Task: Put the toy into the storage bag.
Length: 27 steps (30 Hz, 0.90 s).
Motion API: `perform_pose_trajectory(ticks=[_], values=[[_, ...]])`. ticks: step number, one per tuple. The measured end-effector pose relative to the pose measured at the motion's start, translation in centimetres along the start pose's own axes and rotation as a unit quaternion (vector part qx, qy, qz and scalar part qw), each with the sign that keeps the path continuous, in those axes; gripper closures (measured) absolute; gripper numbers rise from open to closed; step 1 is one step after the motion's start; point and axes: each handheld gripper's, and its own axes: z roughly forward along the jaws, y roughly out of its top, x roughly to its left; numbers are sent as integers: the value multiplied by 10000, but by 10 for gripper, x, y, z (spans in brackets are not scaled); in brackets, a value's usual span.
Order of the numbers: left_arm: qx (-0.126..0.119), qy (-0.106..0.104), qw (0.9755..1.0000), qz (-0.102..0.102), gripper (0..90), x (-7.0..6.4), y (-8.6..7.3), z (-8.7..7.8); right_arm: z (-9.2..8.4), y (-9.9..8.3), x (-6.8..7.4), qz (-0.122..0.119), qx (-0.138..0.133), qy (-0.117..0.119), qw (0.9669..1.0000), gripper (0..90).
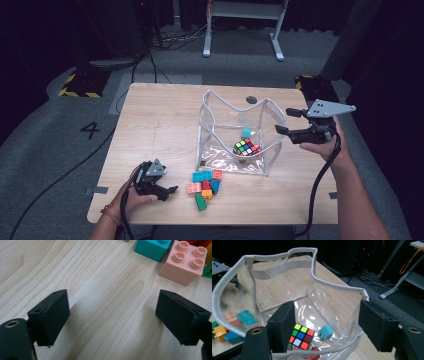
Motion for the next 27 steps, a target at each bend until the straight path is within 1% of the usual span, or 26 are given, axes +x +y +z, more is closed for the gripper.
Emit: perform_pose_trajectory(ticks=[4,6,9,10,12,14,15,16,17,18,22,24,25,27], values=[[1,-1,10000,1,122,0,0,0,-12,-8,4,-22,-106,-9,9999,296],[0,-2,10000,1,122,0,0,0,-15,-13,6,33,-128,-14,9999,296],[2,-1,10000,1,122,0,0,0,-19,-22,11,-23,-84,-47,10000,292],[1,-2,10000,1,122,0,0,0,-19,-25,13,-23,-92,-27,10000,292],[1,-1,10000,1,122,0,0,0,-22,-31,17,-23,-91,-73,9999,291],[0,-1,10000,0,122,0,0,0,-24,-37,20,-7,-96,-7,10000,298],[0,-2,10000,0,122,0,0,0,-24,-40,21,-24,-89,4,10000,326],[1,-3,10000,0,122,0,0,0,-25,-43,23,-24,-74,53,10000,352],[0,-2,10000,0,122,0,0,0,-25,-47,26,8,-48,121,9999,360],[1,-2,10000,1,122,0,0,0,-24,-50,27,-21,-41,186,9998,370],[1,-2,10000,2,122,0,0,0,-22,-68,38,12,80,316,9995,374],[1,-2,10000,1,122,0,0,0,-20,-78,42,63,87,356,9993,374],[1,-2,10000,0,122,0,0,0,-18,-82,44,130,68,390,9991,374],[0,-1,10000,1,122,0,0,0,-15,-91,48,243,19,511,9984,374]])
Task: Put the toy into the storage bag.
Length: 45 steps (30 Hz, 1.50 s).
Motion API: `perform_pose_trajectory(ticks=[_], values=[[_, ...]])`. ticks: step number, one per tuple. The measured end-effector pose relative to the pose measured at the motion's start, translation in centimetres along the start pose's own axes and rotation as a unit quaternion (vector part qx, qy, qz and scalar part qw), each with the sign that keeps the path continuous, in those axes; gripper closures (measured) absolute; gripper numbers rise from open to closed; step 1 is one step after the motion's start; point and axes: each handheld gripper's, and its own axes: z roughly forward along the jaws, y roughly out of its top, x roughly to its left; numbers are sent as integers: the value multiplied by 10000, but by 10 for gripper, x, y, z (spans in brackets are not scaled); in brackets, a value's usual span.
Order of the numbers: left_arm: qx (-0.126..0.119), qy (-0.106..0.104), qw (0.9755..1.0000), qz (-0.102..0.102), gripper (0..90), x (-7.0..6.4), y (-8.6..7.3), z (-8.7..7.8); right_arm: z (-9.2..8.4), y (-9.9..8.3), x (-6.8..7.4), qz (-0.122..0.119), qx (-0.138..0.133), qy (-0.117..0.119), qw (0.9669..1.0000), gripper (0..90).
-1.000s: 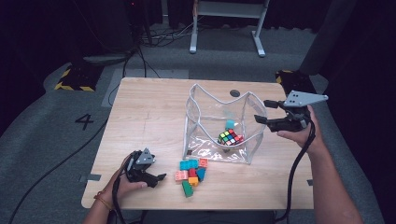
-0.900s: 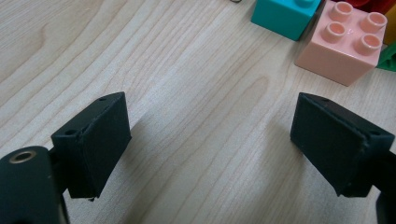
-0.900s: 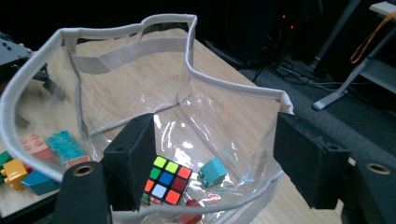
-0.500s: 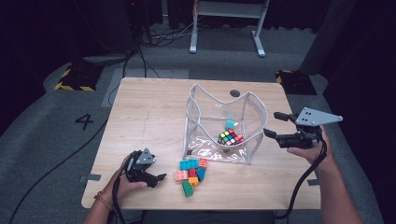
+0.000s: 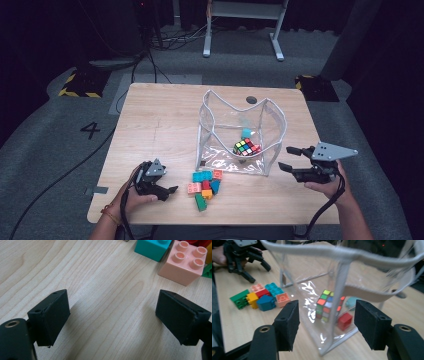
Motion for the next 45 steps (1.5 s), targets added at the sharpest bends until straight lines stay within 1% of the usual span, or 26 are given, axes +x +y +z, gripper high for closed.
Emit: perform_pose_trajectory(ticks=[2,3,7,9,16,19,21,22,23,24,26,29,30,31,32,34,35,36,37,38,40,41,42,43,44,45], values=[[0,0,10000,0,122,0,0,0,5,-8,4,17,2,2,10000,374],[0,1,10000,1,122,0,0,0,8,-12,7,74,13,63,10000,375],[5,13,10000,-10,122,0,0,0,21,-23,17,-21,159,99,9998,393],[3,12,10000,-13,122,0,0,0,27,-27,22,-84,163,247,9995,402],[4,15,10000,-16,122,-1,0,0,58,-36,43,-216,405,489,9977,400],[4,13,10000,-15,122,0,0,0,72,-38,51,-232,506,733,9958,400],[4,13,10000,-16,122,0,0,0,82,-39,56,-185,561,900,9942,400],[5,13,10000,-15,122,0,0,0,87,-40,59,-183,641,934,9934,400],[4,13,10000,-15,122,0,0,0,94,-40,61,-342,621,944,9930,401],[5,12,10000,-16,122,0,0,0,100,-41,64,-337,670,1042,9917,403],[4,10,10000,-12,122,0,0,0,110,-41,73,-250,790,1133,9901,407],[5,10,10000,-11,122,0,0,0,125,-39,84,-385,836,1281,9875,414],[5,9,10000,-12,122,0,0,0,133,-38,86,-472,787,1359,9865,414],[8,16,10000,-13,122,0,0,0,137,-38,90,-418,946,1410,9846,413],[7,16,10000,-11,122,0,0,0,144,-38,93,-405,975,1461,9836,413],[5,10,10000,-12,122,0,0,0,157,-38,97,-663,966,1505,9817,413],[5,9,10000,-12,122,0,0,0,164,-37,97,-767,894,1546,9809,412],[2,11,10000,-10,122,0,0,0,165,-36,99,-691,934,1527,9814,412],[1,8,10000,-8,122,0,0,0,169,-36,99,-687,894,1543,9816,408],[1,7,10000,-6,122,0,0,0,169,-36,102,-553,1030,1506,9817,402],[2,6,10000,-6,122,0,0,0,173,-35,103,-541,1040,1447,9825,392],[-1,3,10000,-4,122,0,0,0,177,-35,101,-656,975,1465,9822,385],[1,7,10000,-7,122,0,0,0,176,-35,101,-551,1089,1425,9822,383],[1,7,10000,-6,122,0,0,0,177,-35,103,-383,1103,1460,9824,377],[1,7,10000,-7,122,0,0,0,178,-34,102,-468,1167,1432,9817,375],[2,7,10000,-5,122,0,0,0,180,-33,103,-467,1144,1423,9821,377]])
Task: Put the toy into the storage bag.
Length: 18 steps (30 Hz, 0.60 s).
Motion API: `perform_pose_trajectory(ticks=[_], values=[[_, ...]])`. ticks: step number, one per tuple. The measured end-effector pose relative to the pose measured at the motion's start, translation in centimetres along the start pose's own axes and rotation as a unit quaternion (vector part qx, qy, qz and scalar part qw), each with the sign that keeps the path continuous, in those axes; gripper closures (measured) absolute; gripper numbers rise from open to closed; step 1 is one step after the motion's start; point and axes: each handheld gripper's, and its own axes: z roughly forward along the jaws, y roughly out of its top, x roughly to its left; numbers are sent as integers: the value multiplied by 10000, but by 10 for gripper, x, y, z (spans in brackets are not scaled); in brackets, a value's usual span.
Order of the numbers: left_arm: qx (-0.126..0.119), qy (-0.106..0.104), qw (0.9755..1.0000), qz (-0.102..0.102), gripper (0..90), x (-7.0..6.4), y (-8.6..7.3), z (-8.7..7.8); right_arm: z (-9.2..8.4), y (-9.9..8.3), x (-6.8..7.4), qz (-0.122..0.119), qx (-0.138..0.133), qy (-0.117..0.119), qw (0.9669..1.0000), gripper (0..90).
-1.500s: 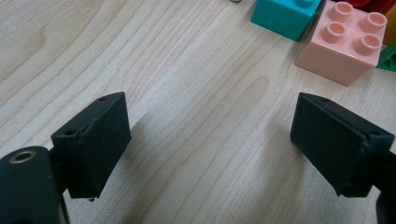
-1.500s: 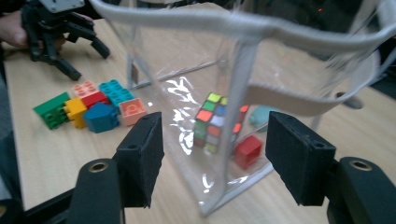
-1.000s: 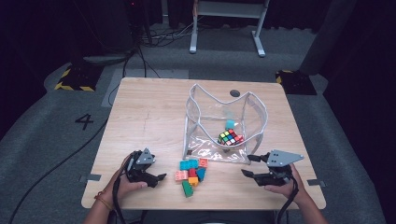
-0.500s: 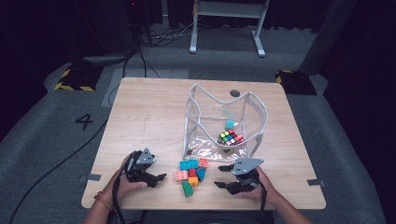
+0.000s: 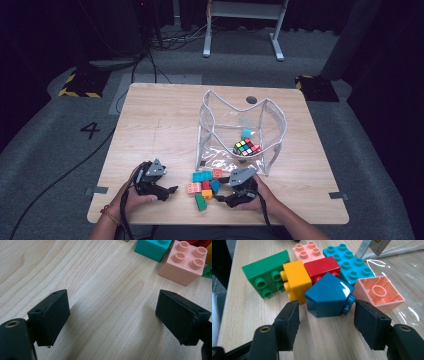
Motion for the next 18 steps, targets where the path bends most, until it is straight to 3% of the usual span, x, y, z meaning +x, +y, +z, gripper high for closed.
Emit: perform_pose_trajectory(ticks=[7,9,11,13,16,18], values=[[-1,-1,10000,-1,122,0,0,0,7,7,-3,-150,62,125,9998,406],[-1,0,10000,-1,122,0,0,0,6,7,-4,-100,51,127,9999,458],[7,-3,10000,-22,123,-1,0,0,5,5,-6,-196,-12,150,9997,471],[-1,-1,10000,-18,123,0,0,0,3,4,-6,-51,15,137,9999,473],[-1,0,10000,-16,123,0,0,0,1,3,-8,-143,-83,142,9998,475],[-1,5,10000,-15,123,0,0,0,-1,2,-5,-17,-104,112,9999,475]])
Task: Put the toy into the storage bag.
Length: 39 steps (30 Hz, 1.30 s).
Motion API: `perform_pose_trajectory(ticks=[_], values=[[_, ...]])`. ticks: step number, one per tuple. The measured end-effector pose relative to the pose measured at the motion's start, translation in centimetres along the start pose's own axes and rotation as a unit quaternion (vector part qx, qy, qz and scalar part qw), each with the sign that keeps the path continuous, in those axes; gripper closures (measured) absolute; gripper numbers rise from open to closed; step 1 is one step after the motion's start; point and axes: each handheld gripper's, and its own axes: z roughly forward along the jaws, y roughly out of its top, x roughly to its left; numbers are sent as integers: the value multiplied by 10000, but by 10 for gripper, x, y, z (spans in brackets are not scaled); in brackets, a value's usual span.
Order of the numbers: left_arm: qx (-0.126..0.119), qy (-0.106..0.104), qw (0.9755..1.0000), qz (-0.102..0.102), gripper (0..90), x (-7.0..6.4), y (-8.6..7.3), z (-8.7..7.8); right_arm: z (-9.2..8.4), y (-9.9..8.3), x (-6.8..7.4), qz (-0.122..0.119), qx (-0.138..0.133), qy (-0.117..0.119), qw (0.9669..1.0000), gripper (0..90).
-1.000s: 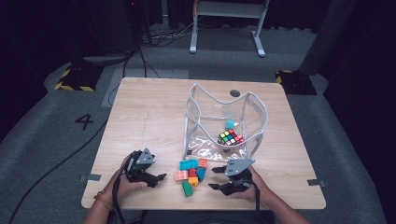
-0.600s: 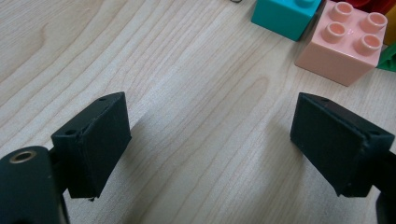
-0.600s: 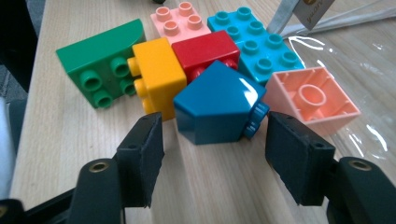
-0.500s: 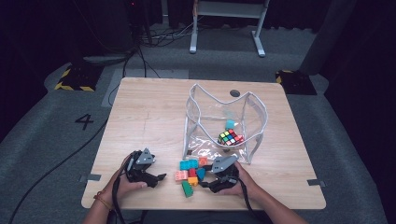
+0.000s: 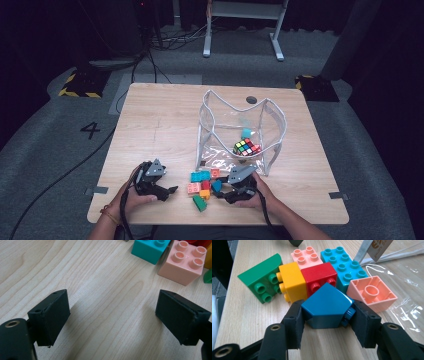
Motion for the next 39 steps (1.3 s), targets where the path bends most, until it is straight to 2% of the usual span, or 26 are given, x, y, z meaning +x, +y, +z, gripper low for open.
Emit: perform_pose_trajectory(ticks=[3,5,6,8,13,14,17,20,22,27,31,34,39], values=[[0,-4,10000,-1,123,0,0,0,-7,-1,1,-12,-40,43,10000,476],[4,-2,10000,-1,123,0,0,0,-14,-3,0,-84,-25,0,10000,477],[4,-8,10000,-4,123,0,0,0,-16,-4,-2,-267,-152,7,9995,477],[-1,-33,10000,-20,123,0,0,0,-22,-7,-4,-278,-163,-46,9995,477],[-8,-26,10000,3,124,0,-1,0,-44,-16,-8,-169,-165,-237,9994,477],[-8,-26,10000,3,124,0,-1,0,-50,-19,-7,41,-93,-276,9996,477],[0,-30,10000,15,124,0,0,0,-61,-25,-12,95,-84,-413,9991,477],[-1,-35,10000,7,124,0,-1,0,-71,-32,-18,7,-185,-520,9985,477],[0,-12,10000,18,124,0,-1,-1,-78,-38,-21,111,-189,-554,9982,477],[8,-13,10000,27,124,0,-1,-1,-100,-53,-26,194,-144,-864,9960,477],[6,-15,10000,23,124,0,-1,-1,-120,-64,-34,329,-208,-1081,9934,477],[3,-15,10000,18,124,0,-1,-1,-134,-73,-41,421,-227,-1153,9922,477],[4,-14,10000,13,124,0,-1,-1,-152,-83,-57,540,-250,-1497,9869,477]])
